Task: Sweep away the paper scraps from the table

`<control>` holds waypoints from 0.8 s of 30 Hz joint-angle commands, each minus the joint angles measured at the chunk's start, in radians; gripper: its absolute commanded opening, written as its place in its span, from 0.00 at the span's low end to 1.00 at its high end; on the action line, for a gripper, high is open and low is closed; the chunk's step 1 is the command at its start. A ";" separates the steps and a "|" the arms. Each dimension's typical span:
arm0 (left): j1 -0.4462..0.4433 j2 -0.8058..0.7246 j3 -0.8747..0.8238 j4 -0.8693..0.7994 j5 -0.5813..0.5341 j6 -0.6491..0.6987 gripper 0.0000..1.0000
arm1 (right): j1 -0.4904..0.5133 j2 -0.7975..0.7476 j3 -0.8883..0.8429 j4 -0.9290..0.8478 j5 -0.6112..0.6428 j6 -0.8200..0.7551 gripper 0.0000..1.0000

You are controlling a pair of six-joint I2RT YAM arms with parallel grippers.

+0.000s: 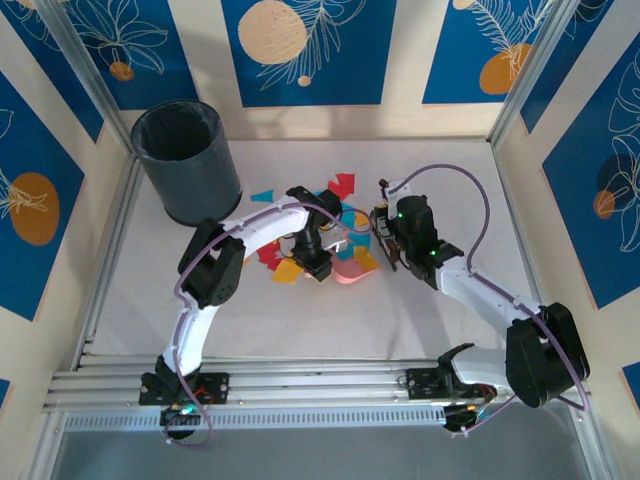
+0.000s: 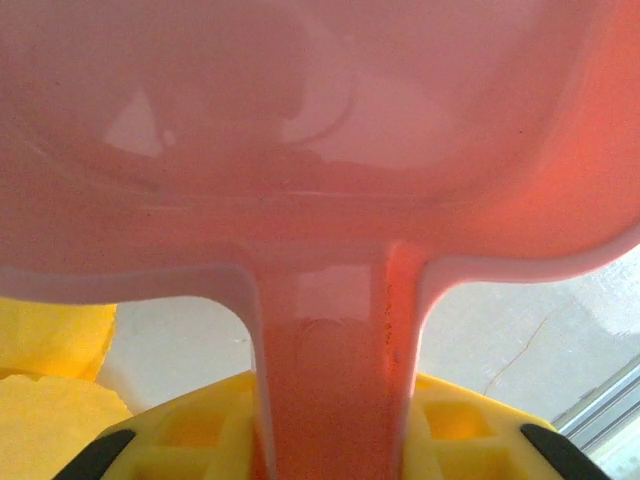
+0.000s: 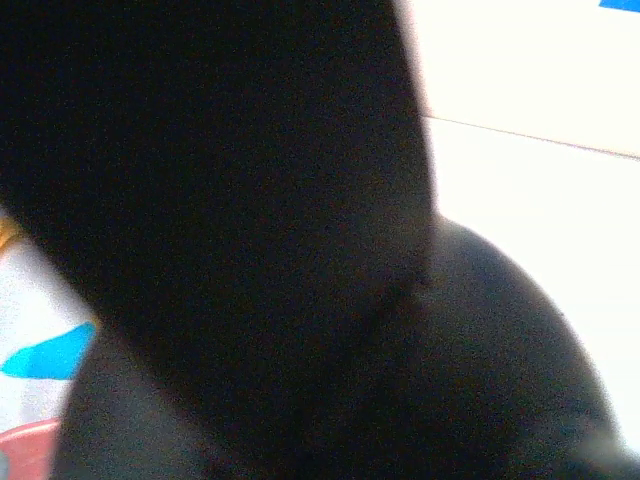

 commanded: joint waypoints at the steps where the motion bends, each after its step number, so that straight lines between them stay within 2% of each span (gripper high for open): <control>1: -0.013 0.038 0.027 -0.017 0.019 -0.007 0.00 | 0.002 0.026 0.009 -0.069 -0.122 0.022 0.00; 6: -0.013 0.047 0.033 -0.021 0.028 0.003 0.00 | -0.003 0.009 0.019 -0.101 -0.244 0.017 0.00; 13: -0.013 0.052 0.040 -0.027 0.030 0.013 0.00 | -0.006 -0.020 0.037 -0.131 -0.314 0.011 0.00; 24: -0.013 0.030 0.015 -0.026 0.033 0.026 0.00 | -0.004 -0.099 0.026 -0.084 -0.276 0.023 0.00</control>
